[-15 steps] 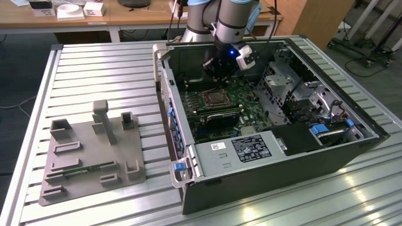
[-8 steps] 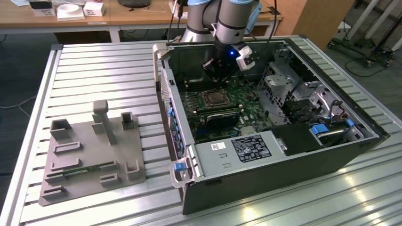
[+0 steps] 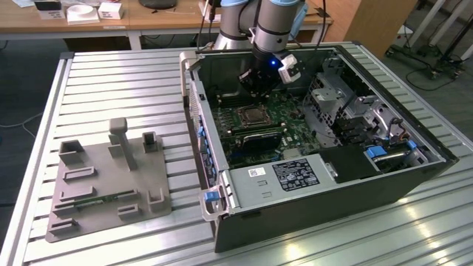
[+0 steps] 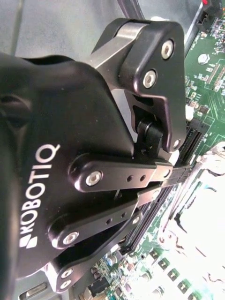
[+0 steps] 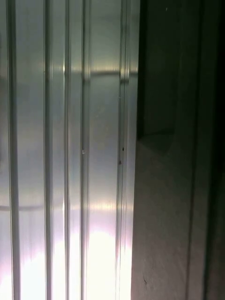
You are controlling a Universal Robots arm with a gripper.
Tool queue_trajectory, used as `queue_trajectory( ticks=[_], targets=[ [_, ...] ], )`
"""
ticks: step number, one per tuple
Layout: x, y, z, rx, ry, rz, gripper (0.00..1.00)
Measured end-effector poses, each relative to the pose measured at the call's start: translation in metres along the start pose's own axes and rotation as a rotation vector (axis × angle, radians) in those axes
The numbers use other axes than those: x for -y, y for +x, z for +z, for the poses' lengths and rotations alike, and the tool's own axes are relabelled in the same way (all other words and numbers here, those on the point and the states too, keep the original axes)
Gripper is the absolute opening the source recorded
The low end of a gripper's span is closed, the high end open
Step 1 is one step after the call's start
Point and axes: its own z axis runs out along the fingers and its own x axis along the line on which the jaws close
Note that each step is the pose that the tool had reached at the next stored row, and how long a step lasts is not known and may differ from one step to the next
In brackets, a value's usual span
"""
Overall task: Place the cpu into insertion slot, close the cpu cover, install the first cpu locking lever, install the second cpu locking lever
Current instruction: 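Install the first cpu locking lever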
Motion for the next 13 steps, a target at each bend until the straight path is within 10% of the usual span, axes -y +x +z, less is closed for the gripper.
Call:
queue_trajectory(
  ticks=[13],
  targets=[
    [0.0, 0.0, -0.0006, 0.0, 0.0053, 0.0, 0.1]
  ],
)
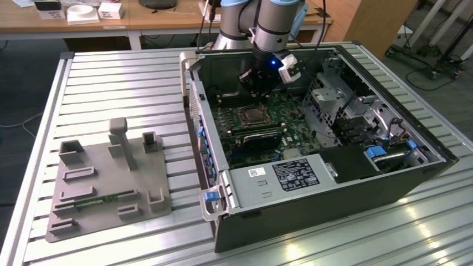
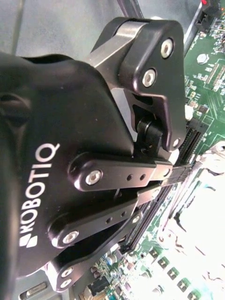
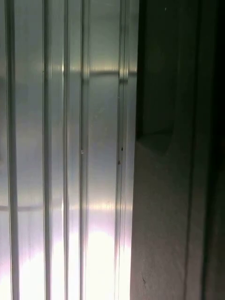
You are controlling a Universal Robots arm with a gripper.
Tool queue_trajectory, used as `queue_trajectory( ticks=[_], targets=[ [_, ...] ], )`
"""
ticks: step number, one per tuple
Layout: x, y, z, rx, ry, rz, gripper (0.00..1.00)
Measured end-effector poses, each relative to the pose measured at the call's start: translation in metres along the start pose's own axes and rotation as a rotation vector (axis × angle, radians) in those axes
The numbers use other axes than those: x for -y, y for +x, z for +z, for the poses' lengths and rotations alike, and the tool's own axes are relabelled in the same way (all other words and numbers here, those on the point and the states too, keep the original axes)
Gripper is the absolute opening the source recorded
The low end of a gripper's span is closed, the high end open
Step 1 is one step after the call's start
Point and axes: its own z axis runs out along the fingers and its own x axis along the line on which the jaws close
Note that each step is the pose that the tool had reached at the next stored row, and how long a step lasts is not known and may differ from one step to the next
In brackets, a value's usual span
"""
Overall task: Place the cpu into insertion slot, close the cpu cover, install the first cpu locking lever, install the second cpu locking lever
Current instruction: 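Install the first cpu locking lever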
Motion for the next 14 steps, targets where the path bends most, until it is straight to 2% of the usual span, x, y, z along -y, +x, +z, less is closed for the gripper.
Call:
queue_trajectory(
  ticks=[14],
  targets=[
    [0.0008, -0.0002, 0.0008, -0.0002, 0.0057, 0.002, 0.1]
  ],
)
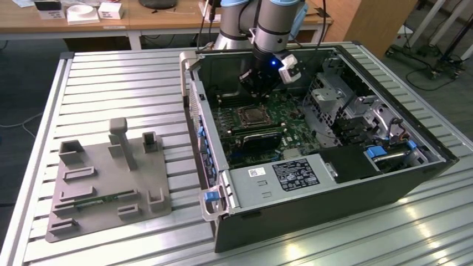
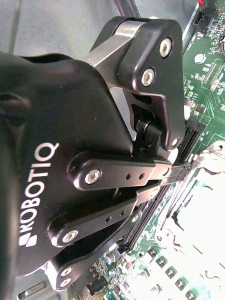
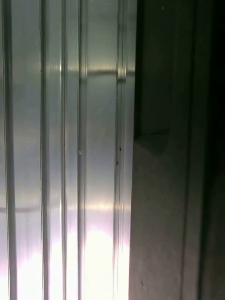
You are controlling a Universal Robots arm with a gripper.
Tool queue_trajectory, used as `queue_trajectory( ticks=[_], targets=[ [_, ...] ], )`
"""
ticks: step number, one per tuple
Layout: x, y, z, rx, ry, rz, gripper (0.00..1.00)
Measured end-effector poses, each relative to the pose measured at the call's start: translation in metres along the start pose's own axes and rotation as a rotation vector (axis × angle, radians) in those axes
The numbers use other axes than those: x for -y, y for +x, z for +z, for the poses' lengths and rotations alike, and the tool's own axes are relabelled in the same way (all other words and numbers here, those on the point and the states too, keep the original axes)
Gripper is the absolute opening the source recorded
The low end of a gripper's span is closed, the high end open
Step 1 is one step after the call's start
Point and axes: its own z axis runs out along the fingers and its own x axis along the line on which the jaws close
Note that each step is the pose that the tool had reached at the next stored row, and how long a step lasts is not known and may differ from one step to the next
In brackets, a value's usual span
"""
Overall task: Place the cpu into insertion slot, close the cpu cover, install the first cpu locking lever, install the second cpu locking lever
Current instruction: 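Install the first cpu locking lever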
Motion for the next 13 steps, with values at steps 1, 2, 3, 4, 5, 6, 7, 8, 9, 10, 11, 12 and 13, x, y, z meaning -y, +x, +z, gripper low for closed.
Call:
queue_trajectory(
  ticks=[1, 2, 3, 4, 5, 6, 7, 8, 9, 10, 11, 12, 13],
  targets=[
    [0.0001, 0.0, 0.0001, 0.0, 0.0003, 0.0, 0.1],
    [0.0001, 0.0, 0.0001, 0.0, 0.0005, 0.0, 0.1],
    [0.0002, 0.0, 0.0002, 0.0, 0.0007, 0.0, 0.1],
    [0.0002, 0.0, 0.0003, 0.0, 0.001, 0.0, 0.1],
    [0.0003, 0.0, 0.0004, 0.0001, 0.0016, 0.001, 0.1],
    [0.0004, 0.0, 0.0005, 0.0001, 0.0023, 0.001, 0.1],
    [0.0005, 0.0, 0.0006, 0.0001, 0.003, 0.001, 0.1],
    [0.0006, 0.0, 0.0008, 0.0001, 0.0037, 0.001, 0.1],
    [0.0006, 0.0, 0.001, 0.0001, 0.0043, 0.001, 0.1],
    [0.0007, 0.0, 0.0012, 0.0, 0.0049, 0.001, 0.1],
    [0.0007, 0.0, 0.0015, 0.0, 0.0055, 0.001, 0.1],
    [0.0008, 0.0, 0.0017, -0.0001, 0.0062, 0.001, 0.1],
    [0.0008, 0.0, 0.002, -0.0002, 0.0068, 0.001, 0.1]
  ],
)
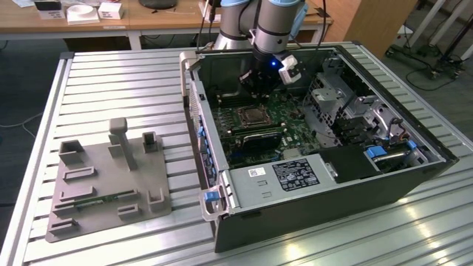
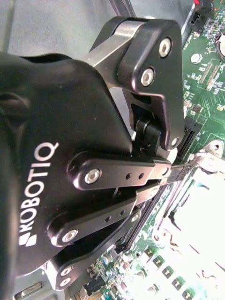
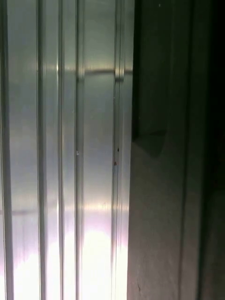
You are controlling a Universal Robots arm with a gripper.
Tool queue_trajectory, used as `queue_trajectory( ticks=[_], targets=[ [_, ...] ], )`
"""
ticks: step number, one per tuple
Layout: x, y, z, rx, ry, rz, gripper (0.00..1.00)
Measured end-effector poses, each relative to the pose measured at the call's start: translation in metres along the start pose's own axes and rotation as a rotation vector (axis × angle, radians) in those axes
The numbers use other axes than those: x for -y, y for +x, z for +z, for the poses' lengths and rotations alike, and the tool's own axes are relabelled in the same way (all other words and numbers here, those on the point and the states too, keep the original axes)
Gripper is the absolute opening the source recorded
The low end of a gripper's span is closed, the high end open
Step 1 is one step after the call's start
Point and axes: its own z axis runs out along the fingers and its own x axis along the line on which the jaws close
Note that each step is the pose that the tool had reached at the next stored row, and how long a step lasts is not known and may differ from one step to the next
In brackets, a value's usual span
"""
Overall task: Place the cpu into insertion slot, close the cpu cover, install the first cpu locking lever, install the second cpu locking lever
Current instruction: 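Install the first cpu locking lever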
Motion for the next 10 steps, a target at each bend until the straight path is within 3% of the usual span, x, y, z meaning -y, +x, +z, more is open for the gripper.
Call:
queue_trajectory(
  ticks=[10],
  targets=[
    [-0.0001, -0.0001, 0.0004, 0.001, -0.0001, 0.0, 0.1]
  ],
)
